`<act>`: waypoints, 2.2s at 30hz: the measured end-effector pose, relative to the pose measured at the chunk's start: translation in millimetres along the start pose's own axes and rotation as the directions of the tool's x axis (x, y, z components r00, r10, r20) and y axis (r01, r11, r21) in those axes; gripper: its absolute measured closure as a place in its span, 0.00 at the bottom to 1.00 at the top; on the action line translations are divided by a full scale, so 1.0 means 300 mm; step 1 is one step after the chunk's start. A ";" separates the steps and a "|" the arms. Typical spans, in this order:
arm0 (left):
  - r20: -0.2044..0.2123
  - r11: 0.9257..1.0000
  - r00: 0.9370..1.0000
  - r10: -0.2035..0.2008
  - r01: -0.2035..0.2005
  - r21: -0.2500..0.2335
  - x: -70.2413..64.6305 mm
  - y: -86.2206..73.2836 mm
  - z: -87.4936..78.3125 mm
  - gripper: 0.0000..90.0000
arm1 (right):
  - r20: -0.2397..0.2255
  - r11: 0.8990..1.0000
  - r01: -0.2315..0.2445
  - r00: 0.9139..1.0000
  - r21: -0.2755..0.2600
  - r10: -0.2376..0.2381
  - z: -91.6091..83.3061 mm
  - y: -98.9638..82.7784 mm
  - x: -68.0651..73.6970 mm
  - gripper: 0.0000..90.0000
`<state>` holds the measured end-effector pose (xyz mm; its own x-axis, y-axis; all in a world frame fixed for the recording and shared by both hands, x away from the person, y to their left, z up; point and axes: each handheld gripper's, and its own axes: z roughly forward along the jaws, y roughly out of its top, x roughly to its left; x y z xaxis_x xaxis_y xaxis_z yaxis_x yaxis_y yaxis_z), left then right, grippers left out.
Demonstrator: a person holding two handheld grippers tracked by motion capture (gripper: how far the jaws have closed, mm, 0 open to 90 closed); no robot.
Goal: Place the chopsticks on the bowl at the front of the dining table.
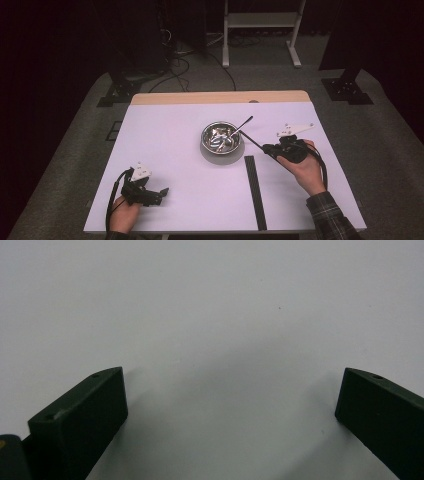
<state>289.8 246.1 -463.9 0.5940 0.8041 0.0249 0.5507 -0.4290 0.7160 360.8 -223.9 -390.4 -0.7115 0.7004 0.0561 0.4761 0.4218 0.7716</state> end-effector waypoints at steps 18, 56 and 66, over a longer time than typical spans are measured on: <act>0.001 1.000 1.000 -0.002 0.002 -0.001 0.000 0.000 0.000 0.00 | -0.011 1.000 -0.003 1.000 0.003 0.003 0.050 0.050 0.000 0.95; 0.000 1.000 1.000 0.000 0.000 -0.003 0.000 0.000 0.001 0.00 | -0.032 1.000 -0.012 0.999 0.011 0.012 0.207 0.212 -0.003 0.95; 0.000 1.000 1.000 0.000 0.000 -0.003 0.000 0.000 0.001 0.00 | -0.036 1.000 -0.010 0.999 0.019 0.010 0.257 0.246 0.002 0.95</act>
<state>289.9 246.2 -464.2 0.5939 0.8042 0.0246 0.5493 -0.4276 0.7179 435.5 -147.9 -382.2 -0.7247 0.6836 0.0867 0.4924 0.4257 0.7591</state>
